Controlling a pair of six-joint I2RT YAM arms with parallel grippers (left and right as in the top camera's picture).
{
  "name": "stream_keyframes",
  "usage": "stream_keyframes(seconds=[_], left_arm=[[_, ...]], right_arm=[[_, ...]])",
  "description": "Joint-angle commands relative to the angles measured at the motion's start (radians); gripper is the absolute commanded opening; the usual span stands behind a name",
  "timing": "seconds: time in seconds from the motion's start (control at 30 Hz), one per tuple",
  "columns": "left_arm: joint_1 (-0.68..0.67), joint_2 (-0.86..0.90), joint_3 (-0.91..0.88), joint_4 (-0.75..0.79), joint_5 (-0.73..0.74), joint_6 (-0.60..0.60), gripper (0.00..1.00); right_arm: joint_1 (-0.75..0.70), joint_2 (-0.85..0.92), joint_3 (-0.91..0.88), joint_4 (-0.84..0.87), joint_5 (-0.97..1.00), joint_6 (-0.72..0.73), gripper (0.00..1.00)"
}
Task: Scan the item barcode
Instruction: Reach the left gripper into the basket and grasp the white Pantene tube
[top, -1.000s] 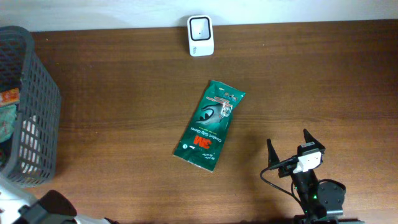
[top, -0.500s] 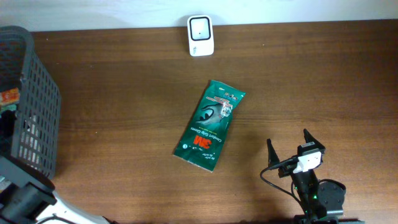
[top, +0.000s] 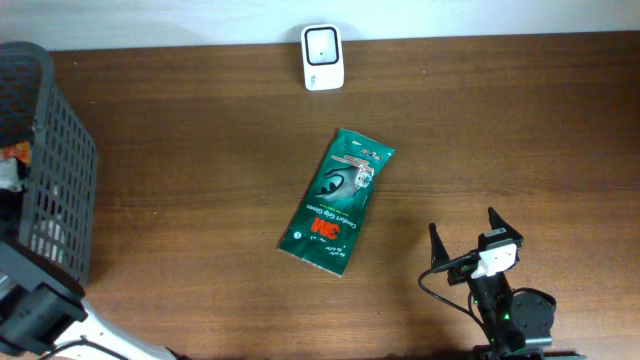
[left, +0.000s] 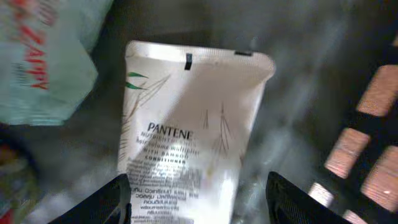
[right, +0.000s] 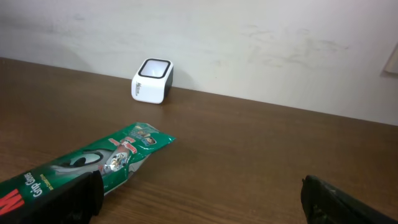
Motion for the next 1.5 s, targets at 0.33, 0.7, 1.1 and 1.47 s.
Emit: stream_keyframes(seconds=[0.33, 0.7, 1.1, 1.47], left_arm=[[-0.004, 0.123, -0.007, 0.005, -0.023, 0.019, 0.43], [-0.004, 0.182, 0.031, 0.003, -0.061, 0.009, 0.00], [-0.045, 0.182, 0.562, -0.299, 0.163, -0.076, 0.00], [-0.072, 0.251, 0.568, -0.322, 0.036, -0.068, 0.50]], right_arm=[[-0.007, -0.006, -0.009, 0.001, -0.009, -0.004, 0.98], [-0.007, -0.006, -0.009, 0.001, -0.009, -0.004, 0.98], [-0.007, -0.006, -0.009, 0.001, -0.009, -0.004, 0.98], [-0.007, -0.006, -0.009, 0.001, -0.009, -0.004, 0.98]])
